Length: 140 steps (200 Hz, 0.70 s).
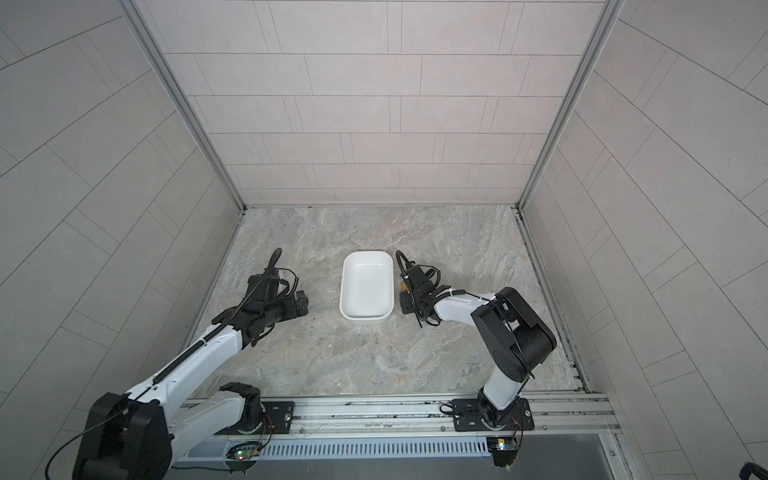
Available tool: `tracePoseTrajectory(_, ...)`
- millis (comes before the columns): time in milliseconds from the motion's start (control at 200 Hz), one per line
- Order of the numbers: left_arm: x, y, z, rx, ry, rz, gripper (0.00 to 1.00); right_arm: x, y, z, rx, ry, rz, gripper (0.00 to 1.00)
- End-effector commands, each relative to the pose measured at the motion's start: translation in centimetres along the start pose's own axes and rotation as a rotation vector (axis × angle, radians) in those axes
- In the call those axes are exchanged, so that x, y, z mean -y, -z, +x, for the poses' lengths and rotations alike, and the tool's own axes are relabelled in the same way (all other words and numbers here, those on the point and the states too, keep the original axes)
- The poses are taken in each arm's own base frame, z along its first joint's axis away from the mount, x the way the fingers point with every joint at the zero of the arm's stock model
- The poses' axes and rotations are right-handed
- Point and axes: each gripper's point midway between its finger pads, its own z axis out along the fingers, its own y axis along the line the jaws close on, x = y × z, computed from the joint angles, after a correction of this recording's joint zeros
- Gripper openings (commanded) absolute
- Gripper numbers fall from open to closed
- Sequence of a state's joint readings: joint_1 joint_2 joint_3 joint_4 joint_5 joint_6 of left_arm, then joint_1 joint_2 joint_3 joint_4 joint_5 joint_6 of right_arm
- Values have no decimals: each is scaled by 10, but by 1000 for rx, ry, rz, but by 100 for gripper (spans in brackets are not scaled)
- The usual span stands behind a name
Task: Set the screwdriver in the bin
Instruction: 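Close the right gripper on the yellow handle and lift the screwdriver, then move the screwdriver over the white bin and lower it inside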
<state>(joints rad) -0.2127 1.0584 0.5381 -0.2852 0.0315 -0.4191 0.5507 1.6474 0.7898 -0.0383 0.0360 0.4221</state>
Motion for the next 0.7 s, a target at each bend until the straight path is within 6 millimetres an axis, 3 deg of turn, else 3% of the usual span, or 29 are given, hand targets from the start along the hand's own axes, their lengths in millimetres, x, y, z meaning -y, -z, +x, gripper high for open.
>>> tracePoseTrajectory(0, -4, 1, 1, 2, 7, -20, 100, 22, 15, -4, 26, -8, 113, 14)
tracePoseTrajectory(215, -3, 0, 1, 5, 9, -13, 100, 25, 42, -24, 79, -28, 122, 8)
tracePoseTrajectory(365, -2, 1, 2, 0, 9, -10, 100, 6, 77, -55, 161, -87, 31, 1)
tracePoseTrajectory(445, -2, 0, 2, 0, 9, -7, 100, -18, 95, -72, 231, -164, -78, 0)
tracePoseTrajectory(545, -2, 0, 2, -2, 9, -7, 100, -64, 108, -91, 317, -240, -265, 0)
tracePoseTrajectory(615, -2, 1, 1, 1, 9, -9, 100, -98, 108, -100, 341, -225, -341, 0)
tracePoseTrajectory(696, -2, 1, 1, 3, 9, -7, 100, -128, 94, -99, 285, -182, -372, 0)
